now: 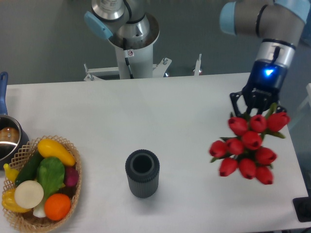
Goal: Insert the flowers into the vase
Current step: 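Carry the red tulip bouquet with the gripper over the black vase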
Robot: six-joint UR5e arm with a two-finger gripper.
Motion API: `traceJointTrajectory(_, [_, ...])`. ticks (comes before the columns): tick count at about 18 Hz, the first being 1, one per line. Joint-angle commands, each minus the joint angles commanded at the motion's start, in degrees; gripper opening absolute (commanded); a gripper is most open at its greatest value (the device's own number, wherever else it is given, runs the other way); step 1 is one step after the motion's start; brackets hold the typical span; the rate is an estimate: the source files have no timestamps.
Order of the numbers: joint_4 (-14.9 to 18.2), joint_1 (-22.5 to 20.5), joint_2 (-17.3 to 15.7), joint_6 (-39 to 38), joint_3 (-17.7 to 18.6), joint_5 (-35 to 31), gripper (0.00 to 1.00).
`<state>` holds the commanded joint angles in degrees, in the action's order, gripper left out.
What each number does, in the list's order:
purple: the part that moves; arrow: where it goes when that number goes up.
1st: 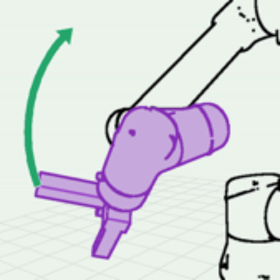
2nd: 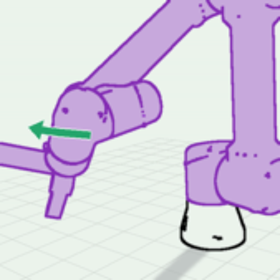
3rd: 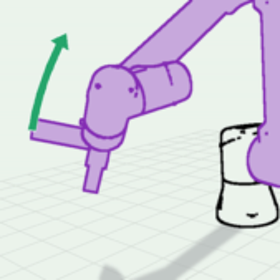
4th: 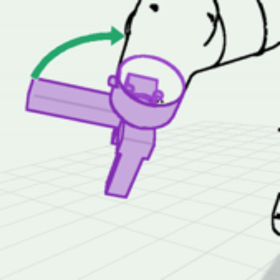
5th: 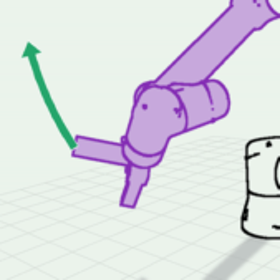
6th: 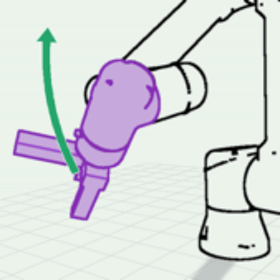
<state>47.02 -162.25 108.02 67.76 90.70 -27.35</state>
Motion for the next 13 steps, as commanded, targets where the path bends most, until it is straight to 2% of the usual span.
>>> traceJointTrajectory(2, [-0.2,1.0,0.1,0.4,0.4,3.7,0.20])
traceJointTrajectory(5, [-0.2,0.8,0.5,5.2,2.9,14.8,0.20])
traceJointTrajectory(10, [-0.3,1.1,0.4,14.6,9.4,22.7,0.17])
traceJointTrajectory(13, [-0.3,1.2,-0.3,16.6,12.2,28.4,0.17])
